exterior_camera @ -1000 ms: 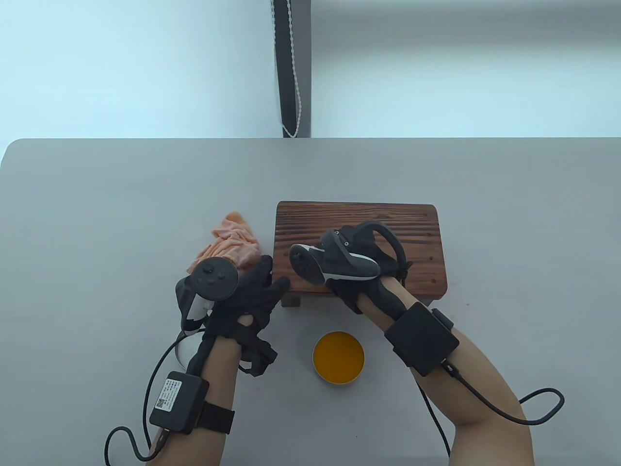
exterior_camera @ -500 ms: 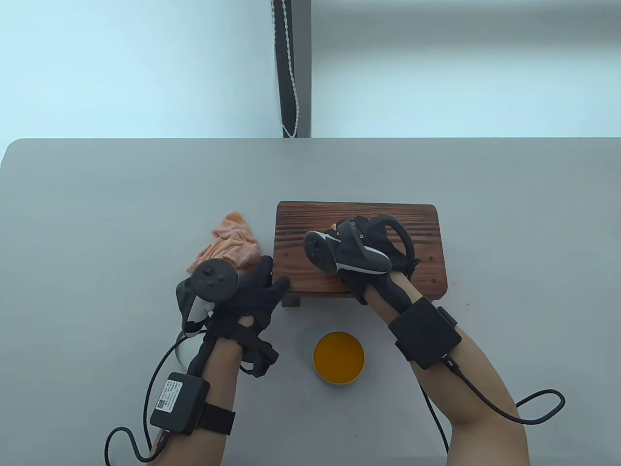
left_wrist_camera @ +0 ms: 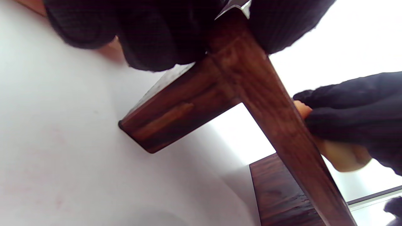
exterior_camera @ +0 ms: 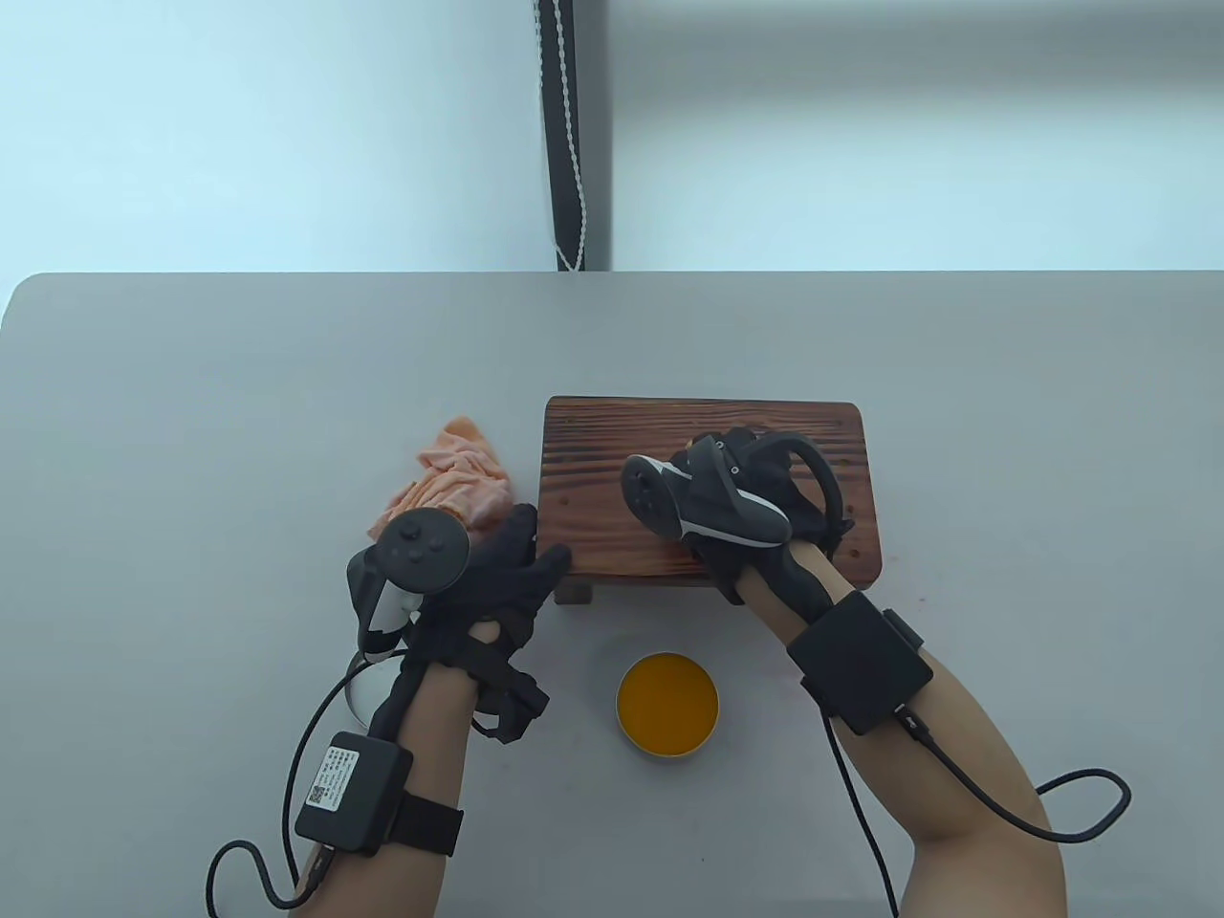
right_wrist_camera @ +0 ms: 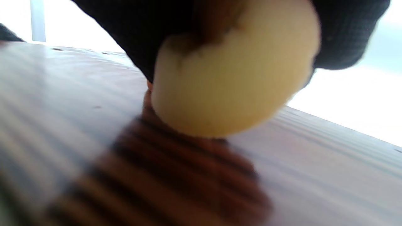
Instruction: Dip and apply wood wax on stool
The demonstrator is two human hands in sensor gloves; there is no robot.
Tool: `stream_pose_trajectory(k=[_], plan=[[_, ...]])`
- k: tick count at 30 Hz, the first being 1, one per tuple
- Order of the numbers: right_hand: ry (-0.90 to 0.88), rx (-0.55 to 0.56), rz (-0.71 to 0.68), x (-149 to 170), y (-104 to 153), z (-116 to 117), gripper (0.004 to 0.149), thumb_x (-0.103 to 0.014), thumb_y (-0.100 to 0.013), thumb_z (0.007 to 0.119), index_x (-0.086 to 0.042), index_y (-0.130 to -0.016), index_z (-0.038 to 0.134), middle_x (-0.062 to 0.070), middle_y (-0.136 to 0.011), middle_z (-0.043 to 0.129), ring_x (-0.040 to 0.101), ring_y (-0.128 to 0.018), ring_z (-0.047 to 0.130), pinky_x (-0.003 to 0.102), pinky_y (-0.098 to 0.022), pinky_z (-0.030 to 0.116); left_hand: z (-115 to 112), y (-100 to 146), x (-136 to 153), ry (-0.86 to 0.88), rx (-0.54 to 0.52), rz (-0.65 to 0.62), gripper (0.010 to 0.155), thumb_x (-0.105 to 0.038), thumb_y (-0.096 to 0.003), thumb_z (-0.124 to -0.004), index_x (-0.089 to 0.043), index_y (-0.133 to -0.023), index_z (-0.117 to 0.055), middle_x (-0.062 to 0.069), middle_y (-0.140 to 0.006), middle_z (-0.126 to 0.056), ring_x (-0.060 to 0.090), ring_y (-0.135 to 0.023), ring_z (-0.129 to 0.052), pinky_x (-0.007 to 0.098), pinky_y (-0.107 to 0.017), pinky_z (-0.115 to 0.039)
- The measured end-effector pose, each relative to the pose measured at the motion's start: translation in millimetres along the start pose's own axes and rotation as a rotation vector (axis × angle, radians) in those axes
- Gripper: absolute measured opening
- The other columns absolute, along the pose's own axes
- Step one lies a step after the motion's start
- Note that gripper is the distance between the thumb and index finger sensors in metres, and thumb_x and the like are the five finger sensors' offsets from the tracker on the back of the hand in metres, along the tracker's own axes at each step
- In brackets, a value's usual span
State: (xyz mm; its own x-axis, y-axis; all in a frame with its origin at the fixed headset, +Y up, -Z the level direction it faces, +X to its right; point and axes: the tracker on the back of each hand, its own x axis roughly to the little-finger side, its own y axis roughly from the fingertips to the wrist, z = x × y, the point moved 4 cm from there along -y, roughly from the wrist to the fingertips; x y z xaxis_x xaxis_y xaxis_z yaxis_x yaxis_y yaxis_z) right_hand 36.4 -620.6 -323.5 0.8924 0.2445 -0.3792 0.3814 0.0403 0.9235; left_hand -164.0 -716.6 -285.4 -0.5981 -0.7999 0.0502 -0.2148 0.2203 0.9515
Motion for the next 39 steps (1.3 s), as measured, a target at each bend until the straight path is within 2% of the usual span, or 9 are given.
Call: stream_pose_trajectory(k=[2, 6, 12, 15, 20, 23, 26, 32, 39], plan=[[-0.046, 0.006, -0.033, -6, 7, -2, 0.04, -0.021, -0.046, 0.097, -0.013, -0.085, 0.096, 0.026, -0.066, 0.104, 0.042, -0.051, 0.107, 0.067, -0.047, 0.087, 0, 0, 0, 0.003, -0.002, 0.0, 0.086, -0.044, -0.058, -0.08, 0.011, -0.116, -0.049, 0.031, -0.097, -0.081, 0.047, -0.076, -0.089, 0.072, -0.055, -0.075], [-0.049, 0.087, 0.034, 4, -4, 3, 0.039, -0.022, -0.047, 0.096, -0.018, -0.086, 0.094, 0.025, -0.069, 0.103, 0.041, -0.053, 0.107, 0.065, -0.048, 0.087, -1, 0, 0, 0.001, -0.004, 0.007, 0.086, -0.044, -0.0585, -0.078, 0.012, -0.117, -0.048, 0.032, -0.097, -0.081, 0.047, -0.076, -0.089, 0.072, -0.055, -0.075], [0.003, 0.003, 0.019, 4, 6, 1, 0.04, -0.021, -0.047, 0.096, -0.013, -0.086, 0.094, 0.026, -0.067, 0.104, 0.042, -0.052, 0.107, 0.066, -0.047, 0.087, -1, 0, 1, 0.016, 0.006, 0.008, 0.086, -0.044, -0.0585, -0.079, 0.012, -0.116, -0.048, 0.031, -0.097, -0.08, 0.047, -0.076, -0.088, 0.072, -0.055, -0.075], [-0.016, 0.023, 0.001, -1, 9, 0, 0.04, -0.022, -0.047, 0.097, -0.014, -0.086, 0.095, 0.026, -0.067, 0.104, 0.042, -0.052, 0.107, 0.066, -0.048, 0.087, -1, 0, 1, 0.014, 0.006, 0.007, 0.086, -0.044, -0.0585, -0.079, 0.012, -0.117, -0.048, 0.031, -0.097, -0.08, 0.047, -0.076, -0.088, 0.072, -0.055, -0.075], [-0.075, 0.032, 0.072, 18, -1, 5, 0.04, -0.022, -0.048, 0.095, -0.017, -0.088, 0.093, 0.025, -0.069, 0.103, 0.041, -0.053, 0.107, 0.065, -0.048, 0.087, -1, -1, 3, 0.033, 0.018, 0.01, 0.086, -0.044, -0.0584, -0.079, 0.011, -0.117, -0.048, 0.031, -0.097, -0.08, 0.047, -0.076, -0.088, 0.072, -0.055, -0.075], [0.01, 0.002, 0.038, 9, 10, 3, 0.041, -0.021, -0.047, 0.096, -0.013, -0.087, 0.094, 0.026, -0.067, 0.103, 0.042, -0.052, 0.107, 0.066, -0.047, 0.087, -1, -1, 3, 0.034, 0.018, 0.011, 0.086, -0.044, -0.0584, -0.079, 0.011, -0.117, -0.048, 0.031, -0.097, -0.08, 0.047, -0.076, -0.088, 0.073, -0.055, -0.074], [-0.044, 0.01, -0.001, 0, 18, 1, 0.041, -0.021, -0.047, 0.097, -0.012, -0.087, 0.095, 0.027, -0.067, 0.103, 0.043, -0.052, 0.107, 0.067, -0.047, 0.086, -1, -1, 2, 0.032, 0.015, 0.01, 0.085, -0.043, -0.0586, -0.079, 0.011, -0.117, -0.048, 0.031, -0.097, -0.08, 0.047, -0.077, -0.088, 0.073, -0.055, -0.074], [-0.049, 0.064, 0.095, 19, 3, 7, 0.04, -0.022, -0.049, 0.094, -0.017, -0.088, 0.092, 0.026, -0.07, 0.103, 0.042, -0.054, 0.106, 0.066, -0.048, 0.086, -1, -2, 4, 0.035, 0.024, 0.01, 0.086, -0.044, -0.0586, -0.079, 0.011, -0.117, -0.048, 0.031, -0.096, -0.081, 0.047, -0.076, -0.088, 0.073, -0.055, -0.074], [-0.016, 0.031, 0.008, 8, 24, 4, 0.041, -0.021, -0.048, 0.095, -0.012, -0.088, 0.094, 0.027, -0.067, 0.103, 0.042, -0.051, 0.106, 0.066, -0.047, 0.087, -1, -1, 2, 0.034, 0.013, 0.006, 0.085, -0.044, -0.0589, -0.078, 0.01, -0.117, -0.047, 0.032, -0.097, -0.08, 0.048, -0.077, -0.088, 0.074, -0.055, -0.074]])
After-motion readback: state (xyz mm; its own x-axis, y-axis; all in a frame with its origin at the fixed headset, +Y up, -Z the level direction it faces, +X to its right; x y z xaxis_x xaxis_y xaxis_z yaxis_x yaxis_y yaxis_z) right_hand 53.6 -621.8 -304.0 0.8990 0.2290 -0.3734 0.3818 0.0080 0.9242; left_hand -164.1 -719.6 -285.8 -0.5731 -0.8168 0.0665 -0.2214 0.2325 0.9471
